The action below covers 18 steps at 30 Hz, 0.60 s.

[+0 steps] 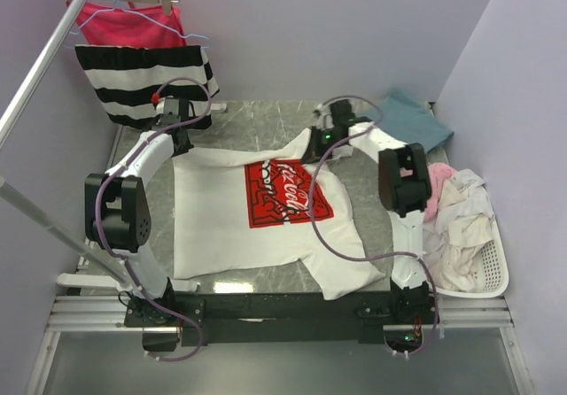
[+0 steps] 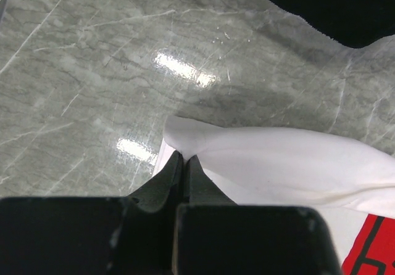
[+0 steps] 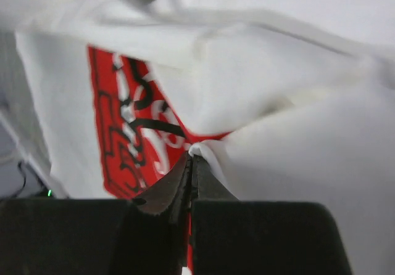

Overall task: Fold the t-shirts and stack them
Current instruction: Grap the side of the flattened tshirt furthest away from the robot with both arms

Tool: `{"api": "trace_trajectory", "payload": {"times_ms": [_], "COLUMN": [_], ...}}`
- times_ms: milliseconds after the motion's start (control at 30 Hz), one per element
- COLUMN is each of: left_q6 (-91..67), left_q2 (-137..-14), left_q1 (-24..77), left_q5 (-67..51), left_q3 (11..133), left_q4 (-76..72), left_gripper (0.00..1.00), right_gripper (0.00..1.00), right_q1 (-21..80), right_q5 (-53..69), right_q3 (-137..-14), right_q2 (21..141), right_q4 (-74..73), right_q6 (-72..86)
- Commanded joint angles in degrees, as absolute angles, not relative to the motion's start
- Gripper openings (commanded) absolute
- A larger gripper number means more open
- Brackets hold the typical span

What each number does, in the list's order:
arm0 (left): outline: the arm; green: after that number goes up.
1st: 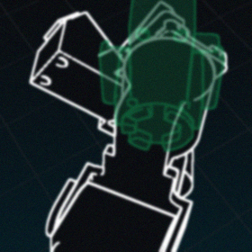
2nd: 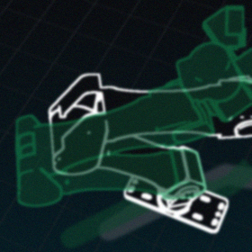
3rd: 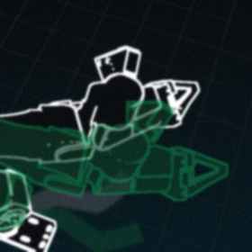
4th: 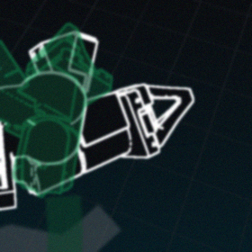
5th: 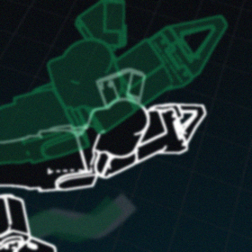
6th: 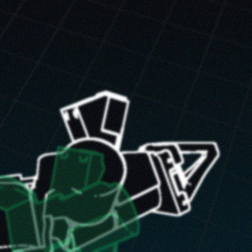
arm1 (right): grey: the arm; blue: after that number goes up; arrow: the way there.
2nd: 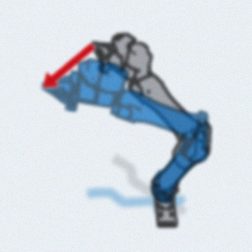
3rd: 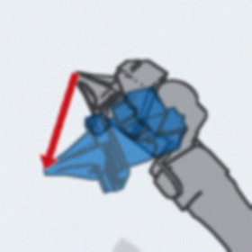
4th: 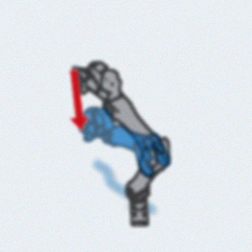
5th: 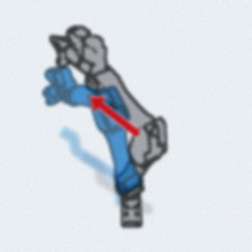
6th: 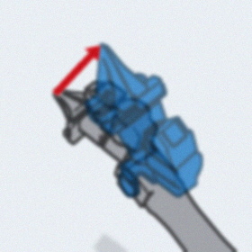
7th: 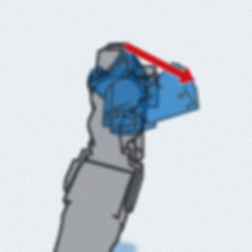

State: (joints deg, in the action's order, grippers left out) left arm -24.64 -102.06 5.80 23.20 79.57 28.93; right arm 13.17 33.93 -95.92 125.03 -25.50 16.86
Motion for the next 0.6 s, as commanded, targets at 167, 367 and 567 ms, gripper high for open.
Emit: {"api": "trace_trajectory", "payload": {"times_ms": [167, 367, 567], "left_q6": [-23.91, -23.91, -23.91], "left_q2": [-103.45, -103.71, -104.06], "left_q1": [5.54, 5.54, 5.54], "left_q5": [21.27, 20.74, 20.13], "left_q3": [82.18, 82.18, 82.18], "left_q4": [27.95, 27.69, 27.60], "left_gripper": [0.01, 0.01, 0.01], "right_gripper": [0.30, 0.45, 0.50], "right_q1": [22.68, 18.29, 11.88], "right_q5": [40.19, 24.10, 21.97], "right_q3": [-98.98, -89.30, -87.72], "right_q2": [124.90, 113.48, 111.18], "right_q4": [-34.03, -23.83, -23.12], "right_q6": [11.06, 16.08, 18.45]}}
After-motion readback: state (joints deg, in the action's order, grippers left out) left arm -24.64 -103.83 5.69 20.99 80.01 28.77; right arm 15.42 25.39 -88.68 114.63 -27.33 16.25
